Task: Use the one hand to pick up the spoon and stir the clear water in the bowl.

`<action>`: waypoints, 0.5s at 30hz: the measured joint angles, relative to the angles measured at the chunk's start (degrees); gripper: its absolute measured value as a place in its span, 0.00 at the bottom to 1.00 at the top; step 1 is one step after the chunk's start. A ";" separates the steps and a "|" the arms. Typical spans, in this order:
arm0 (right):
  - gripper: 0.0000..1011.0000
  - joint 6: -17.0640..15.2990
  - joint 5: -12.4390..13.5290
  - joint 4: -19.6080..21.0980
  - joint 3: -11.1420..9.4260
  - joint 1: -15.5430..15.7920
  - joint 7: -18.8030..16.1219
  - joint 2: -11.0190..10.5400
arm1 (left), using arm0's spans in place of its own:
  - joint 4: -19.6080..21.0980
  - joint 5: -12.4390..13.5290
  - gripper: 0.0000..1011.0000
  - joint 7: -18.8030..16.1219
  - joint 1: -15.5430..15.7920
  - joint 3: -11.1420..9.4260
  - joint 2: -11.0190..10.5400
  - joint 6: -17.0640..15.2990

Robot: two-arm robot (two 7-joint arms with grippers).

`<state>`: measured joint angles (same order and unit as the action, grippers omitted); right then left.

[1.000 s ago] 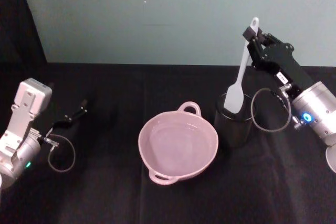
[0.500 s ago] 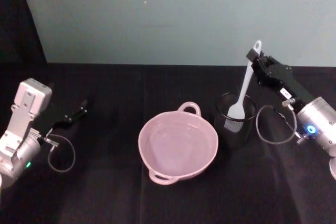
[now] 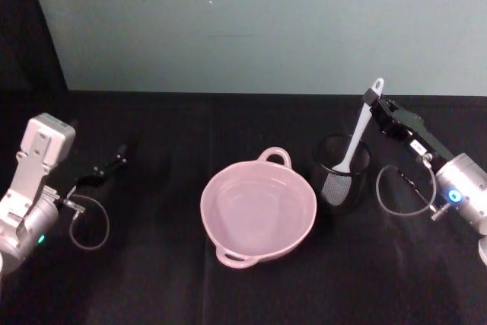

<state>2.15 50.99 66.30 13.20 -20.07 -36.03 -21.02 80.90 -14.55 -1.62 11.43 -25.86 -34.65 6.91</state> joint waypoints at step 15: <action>0.13 -0.26 4.52 -1.15 0.26 0.30 -0.36 0.23 | 0.00 0.00 0.99 0.00 0.00 0.00 0.00 0.00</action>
<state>1.88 55.50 65.15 13.46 -19.77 -36.39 -20.79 80.90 -14.55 -1.62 11.43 -25.86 -34.65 6.91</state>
